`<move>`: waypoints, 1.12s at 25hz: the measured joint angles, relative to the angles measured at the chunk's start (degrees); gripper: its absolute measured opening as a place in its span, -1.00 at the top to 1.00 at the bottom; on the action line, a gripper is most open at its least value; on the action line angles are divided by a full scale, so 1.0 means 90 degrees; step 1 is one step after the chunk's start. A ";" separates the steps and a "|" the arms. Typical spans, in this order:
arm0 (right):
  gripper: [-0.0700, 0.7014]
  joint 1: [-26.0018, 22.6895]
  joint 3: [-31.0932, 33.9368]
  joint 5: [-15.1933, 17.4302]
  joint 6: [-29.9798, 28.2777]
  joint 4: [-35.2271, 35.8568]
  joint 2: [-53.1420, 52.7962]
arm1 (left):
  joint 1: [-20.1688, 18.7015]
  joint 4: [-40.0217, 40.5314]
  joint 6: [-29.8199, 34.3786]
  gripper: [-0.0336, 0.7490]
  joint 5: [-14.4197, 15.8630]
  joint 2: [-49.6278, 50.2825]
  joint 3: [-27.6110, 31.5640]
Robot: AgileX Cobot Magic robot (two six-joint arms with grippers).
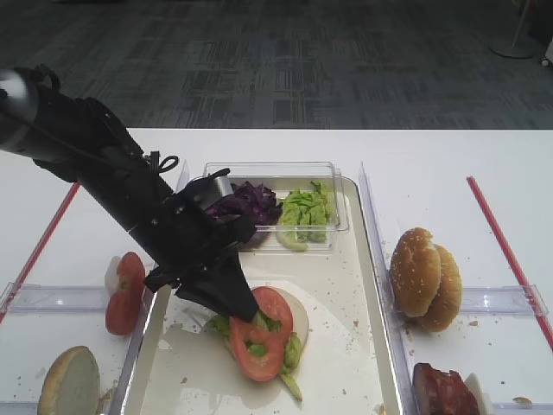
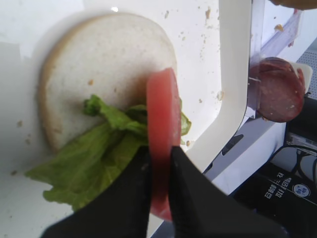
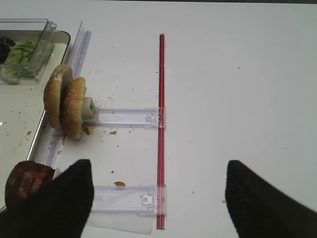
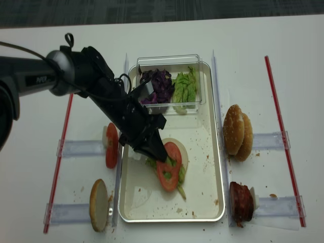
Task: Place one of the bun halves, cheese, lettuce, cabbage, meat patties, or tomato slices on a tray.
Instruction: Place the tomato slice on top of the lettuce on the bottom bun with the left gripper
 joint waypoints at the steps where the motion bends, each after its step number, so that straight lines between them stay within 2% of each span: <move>1: -0.66 0.0000 0.0000 0.0000 0.0000 0.0000 0.0000 | 0.0000 0.0000 0.0000 0.76 0.0000 0.0000 0.0000; 18: -0.66 0.0000 0.0000 0.0000 0.0000 0.0000 0.0000 | 0.0000 -0.0024 0.0322 0.75 -0.0573 0.0000 0.0000; 28: -0.66 0.0000 0.0000 0.0000 0.0000 0.0000 0.0000 | 0.0000 -0.0024 0.0542 0.72 -0.0603 0.0000 0.0000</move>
